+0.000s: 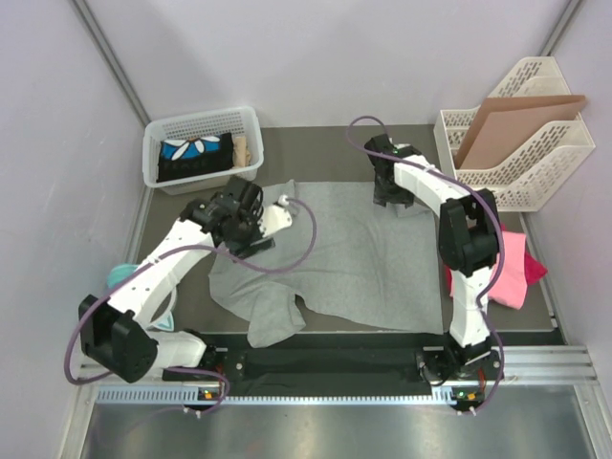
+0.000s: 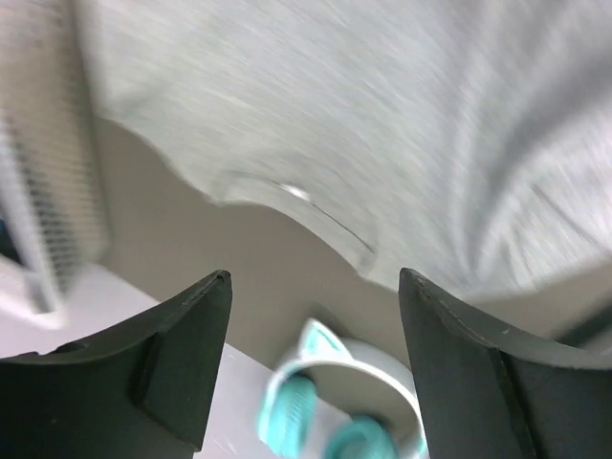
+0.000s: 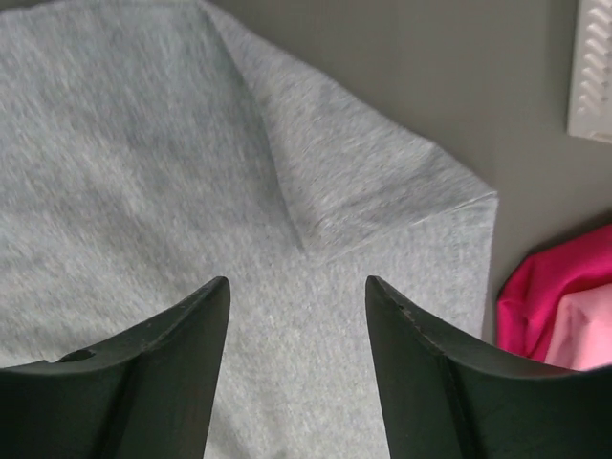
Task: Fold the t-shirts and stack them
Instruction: Flatten the tshirt out
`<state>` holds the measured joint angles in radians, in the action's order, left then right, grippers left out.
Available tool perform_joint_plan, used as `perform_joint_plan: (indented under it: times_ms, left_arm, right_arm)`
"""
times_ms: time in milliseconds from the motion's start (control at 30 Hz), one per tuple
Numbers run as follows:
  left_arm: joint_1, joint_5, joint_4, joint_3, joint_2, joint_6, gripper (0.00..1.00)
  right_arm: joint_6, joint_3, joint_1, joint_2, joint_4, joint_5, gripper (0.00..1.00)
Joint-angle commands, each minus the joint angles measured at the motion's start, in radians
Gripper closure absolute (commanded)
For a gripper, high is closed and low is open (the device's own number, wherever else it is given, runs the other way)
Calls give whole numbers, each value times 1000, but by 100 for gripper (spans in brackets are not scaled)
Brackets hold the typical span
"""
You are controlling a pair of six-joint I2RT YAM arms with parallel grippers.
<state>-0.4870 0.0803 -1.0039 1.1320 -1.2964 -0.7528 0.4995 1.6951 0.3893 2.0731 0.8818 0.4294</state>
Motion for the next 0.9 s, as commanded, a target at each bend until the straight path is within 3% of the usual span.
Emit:
perform_joint_plan:
  times_ms: [0, 133, 500, 733, 867]
  left_arm:
    - [5, 38, 151, 83, -87, 62, 24]
    - [5, 22, 238, 124, -231, 118, 25]
    - [5, -1, 347, 350, -555, 202, 28]
    - [4, -45, 369, 428, -621, 234, 27]
    - [2, -108, 320, 419, -656, 248, 28]
  right_arm:
    - [-33, 51, -18, 22, -1, 84, 44]
    - [-35, 52, -30, 53, -1, 74, 55]
    - [-32, 38, -46, 73, -23, 58, 66]
    - [-30, 6, -49, 74, -40, 55, 80]
    - [-30, -3, -50, 73, -49, 51, 82]
